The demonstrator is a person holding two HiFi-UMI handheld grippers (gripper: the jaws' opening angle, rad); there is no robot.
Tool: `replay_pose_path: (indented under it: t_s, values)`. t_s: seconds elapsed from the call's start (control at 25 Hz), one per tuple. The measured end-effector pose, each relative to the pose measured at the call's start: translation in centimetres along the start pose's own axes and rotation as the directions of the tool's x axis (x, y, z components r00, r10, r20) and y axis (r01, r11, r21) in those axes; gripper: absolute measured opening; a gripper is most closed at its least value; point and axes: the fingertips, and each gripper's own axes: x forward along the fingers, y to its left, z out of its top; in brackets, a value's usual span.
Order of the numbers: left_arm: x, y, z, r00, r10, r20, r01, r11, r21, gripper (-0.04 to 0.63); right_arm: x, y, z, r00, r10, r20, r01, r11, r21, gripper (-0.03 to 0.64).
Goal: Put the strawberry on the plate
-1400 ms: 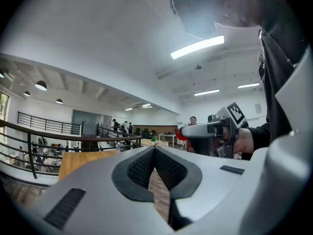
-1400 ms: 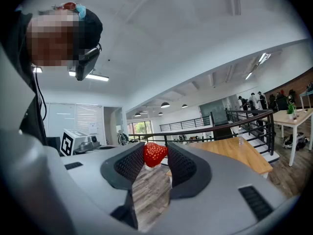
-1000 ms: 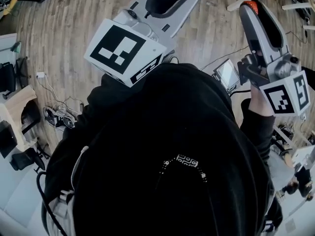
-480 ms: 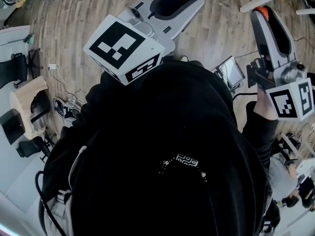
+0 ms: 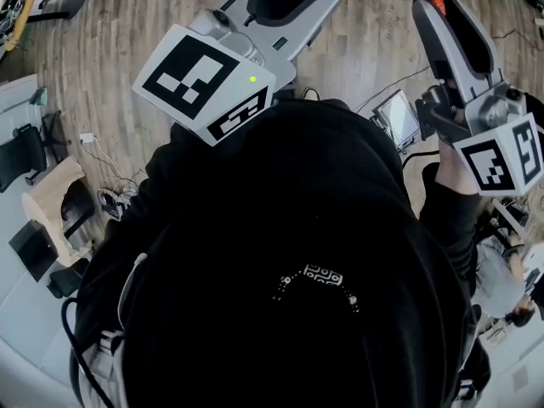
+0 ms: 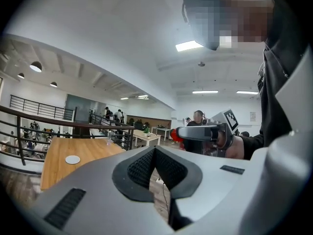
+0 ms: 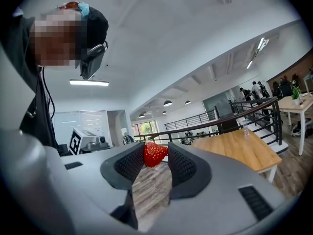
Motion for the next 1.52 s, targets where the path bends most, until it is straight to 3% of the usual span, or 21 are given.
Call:
replay_pose_path:
  t_s: [0.4, 0.8, 1.52]
  values:
    - [4.8, 9.8, 0.9, 0.998, -0.057, 0.038, 0.058, 0.998, -0.033, -0.002, 7.8, -5.4, 1.5, 0.998, -0.066, -0.022, 0.067, 0.998, 0.000, 0.158]
    - [5.2, 18.4, 3.1, 0.995, -0.094, 0.030, 0.094, 0.996, 0.013, -0.002, 16.3, -5.4, 4.1, 0.994, -0.104, -0.011, 0.104, 0.995, -0.007, 0.158]
    - [-0.3, 35.1, 2.7, 0.993, 0.114, 0.037, -0.113, 0.993, -0.031, -0.003, 35.4, -4.1, 3.4, 0.991, 0.113, -0.073, -0.113, 0.994, -0.006, 0.158]
